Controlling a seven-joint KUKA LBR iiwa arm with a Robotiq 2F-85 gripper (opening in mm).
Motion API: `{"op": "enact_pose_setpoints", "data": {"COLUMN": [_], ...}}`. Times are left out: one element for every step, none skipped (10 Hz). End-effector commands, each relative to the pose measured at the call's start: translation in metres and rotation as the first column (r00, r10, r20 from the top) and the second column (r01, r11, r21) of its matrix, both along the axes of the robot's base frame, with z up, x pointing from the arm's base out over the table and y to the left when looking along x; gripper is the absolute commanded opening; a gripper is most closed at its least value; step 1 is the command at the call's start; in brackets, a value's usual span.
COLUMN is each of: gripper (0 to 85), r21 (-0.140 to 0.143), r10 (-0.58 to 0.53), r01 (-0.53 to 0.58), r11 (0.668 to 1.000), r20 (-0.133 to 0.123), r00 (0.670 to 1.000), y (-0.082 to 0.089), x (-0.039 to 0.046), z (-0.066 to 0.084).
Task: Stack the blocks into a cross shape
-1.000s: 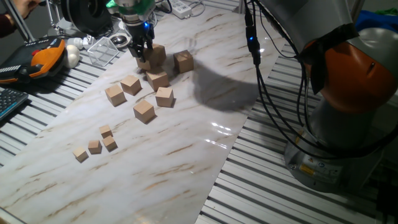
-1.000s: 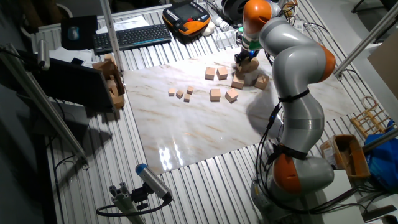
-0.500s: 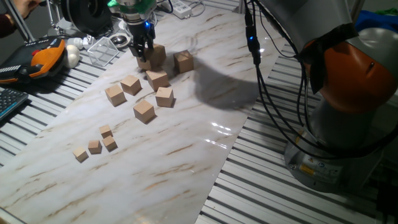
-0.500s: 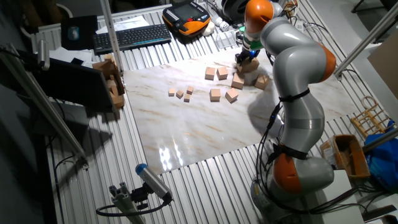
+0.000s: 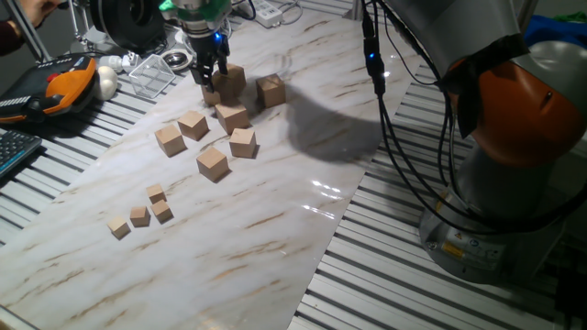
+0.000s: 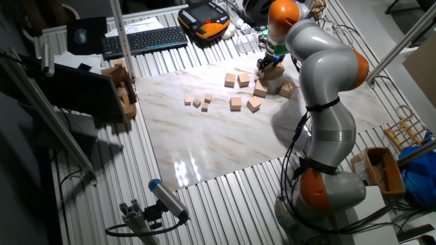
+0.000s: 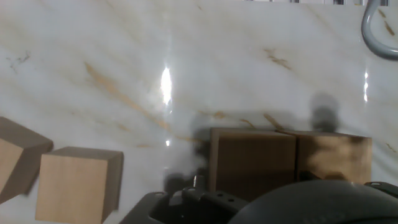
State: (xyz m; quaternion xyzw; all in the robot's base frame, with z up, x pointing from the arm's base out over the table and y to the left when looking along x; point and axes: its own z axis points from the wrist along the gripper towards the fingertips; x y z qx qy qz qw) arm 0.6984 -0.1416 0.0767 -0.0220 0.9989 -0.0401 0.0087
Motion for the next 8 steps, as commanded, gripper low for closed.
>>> {"op": "enact_pose_setpoints", "data": {"gripper": [68.0, 68.0, 68.0, 68.0, 51.0, 51.0, 17.0, 0.0], "r21": [-0.001, -0.001, -0.003, -0.003, 0.003, 0.005, 0.006, 0.006], "r10": [0.000, -0.003, -0.008, -0.014, -0.014, -0.012, -0.007, -0.005], "r01": [0.000, 0.003, 0.008, 0.014, 0.015, 0.012, 0.008, 0.005], "r11": [1.000, 1.000, 1.000, 1.000, 1.000, 1.000, 1.000, 1.000], "r20": [0.000, 0.002, 0.002, 0.000, -0.008, -0.015, -0.018, -0.026], "r00": [1.000, 1.000, 1.000, 1.000, 1.000, 1.000, 1.000, 1.000], "y": [0.000, 0.002, 0.005, 0.009, 0.013, 0.018, 0.022, 0.028], "x": [0.0000, 0.0003, 0.0008, 0.0010, 0.0025, 0.0043, 0.0063, 0.0083], "z": [0.001, 0.003, 0.007, 0.012, 0.016, 0.019, 0.022, 0.024]}}
